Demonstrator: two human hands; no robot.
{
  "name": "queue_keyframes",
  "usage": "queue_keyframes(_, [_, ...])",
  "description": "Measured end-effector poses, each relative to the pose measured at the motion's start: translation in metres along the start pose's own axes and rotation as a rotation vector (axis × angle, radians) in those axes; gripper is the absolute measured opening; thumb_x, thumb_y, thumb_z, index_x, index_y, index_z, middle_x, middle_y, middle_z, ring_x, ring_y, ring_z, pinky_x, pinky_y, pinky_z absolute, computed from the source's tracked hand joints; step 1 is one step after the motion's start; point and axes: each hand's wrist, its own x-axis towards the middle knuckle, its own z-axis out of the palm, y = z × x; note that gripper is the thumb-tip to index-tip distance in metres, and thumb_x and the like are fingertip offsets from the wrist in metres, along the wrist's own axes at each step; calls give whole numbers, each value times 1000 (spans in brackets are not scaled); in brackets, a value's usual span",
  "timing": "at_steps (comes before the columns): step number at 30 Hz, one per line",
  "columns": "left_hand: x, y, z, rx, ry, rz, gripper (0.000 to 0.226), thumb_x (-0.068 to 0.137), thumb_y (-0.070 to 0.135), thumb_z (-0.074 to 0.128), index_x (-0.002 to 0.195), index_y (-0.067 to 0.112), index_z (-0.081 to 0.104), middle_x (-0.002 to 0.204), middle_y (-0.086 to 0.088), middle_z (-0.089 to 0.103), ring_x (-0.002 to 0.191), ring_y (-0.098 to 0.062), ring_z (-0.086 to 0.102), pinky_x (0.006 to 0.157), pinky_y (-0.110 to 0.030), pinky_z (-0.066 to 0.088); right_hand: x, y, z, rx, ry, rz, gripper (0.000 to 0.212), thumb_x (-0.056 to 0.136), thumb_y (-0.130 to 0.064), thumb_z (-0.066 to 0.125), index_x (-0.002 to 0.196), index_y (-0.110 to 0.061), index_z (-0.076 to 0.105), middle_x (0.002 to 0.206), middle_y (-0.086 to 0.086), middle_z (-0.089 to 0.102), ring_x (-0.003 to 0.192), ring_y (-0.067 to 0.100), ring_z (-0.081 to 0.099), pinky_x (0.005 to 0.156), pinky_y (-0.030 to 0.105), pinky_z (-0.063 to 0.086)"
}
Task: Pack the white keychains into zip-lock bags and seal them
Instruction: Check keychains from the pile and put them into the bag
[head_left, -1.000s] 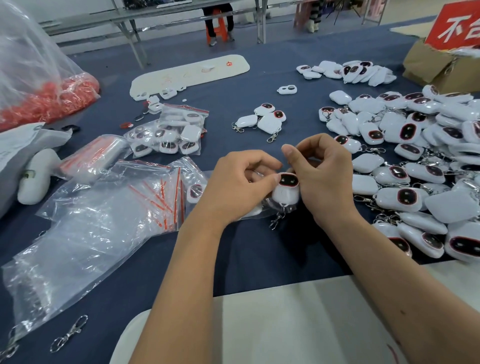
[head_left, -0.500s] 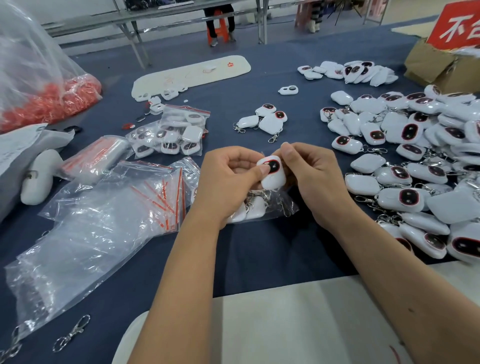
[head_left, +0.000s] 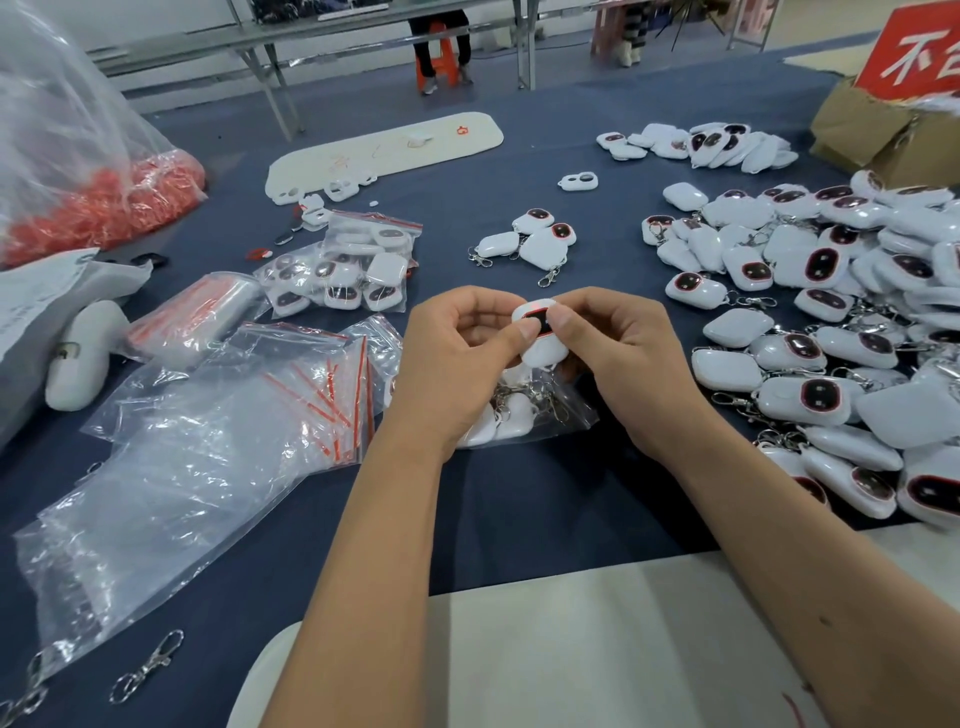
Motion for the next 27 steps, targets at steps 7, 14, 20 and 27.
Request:
queue_keyframes(7, [-1, 0, 0, -12, -30, -2, 13, 85, 7, 81, 97, 7, 76, 91, -17, 77, 81, -30, 72, 81, -48, 63, -1, -1, -2, -60, 12, 21, 17, 103, -10, 63, 96, -15, 78, 69, -8, 74, 58, -1, 62, 55, 12, 47])
queue_keyframes(14, [-1, 0, -1, -12, -52, 1, 13, 85, 7, 82, 96, 8, 76, 88, -14, 77, 80, -25, 71, 75, -37, 62, 0, 1, -5, -36, -23, 58, 17, 103, -14, 63, 96, -14, 78, 78, 5, 76, 69, 10, 67, 63, 23, 53])
queue_keyframes(20, [-2, -1, -2, -2, -50, -15, 14, 82, 9, 84, 94, 9, 76, 85, -8, 77, 78, -20, 71, 71, -29, 59, 1, 2, -6, -62, -66, 68, 18, 103, -21, 62, 96, -18, 78, 78, 3, 76, 68, 8, 63, 64, 25, 51])
queue_keyframes(27, [0, -2, -1, -39, 31, 4, 13, 85, 11, 83, 97, 9, 77, 91, -9, 79, 83, -23, 73, 78, -35, 61, 0, 3, -4, 13, -111, 38, 20, 98, -1, 69, 113, -12, 75, 93, 6, 80, 82, 14, 74, 73, 25, 59])
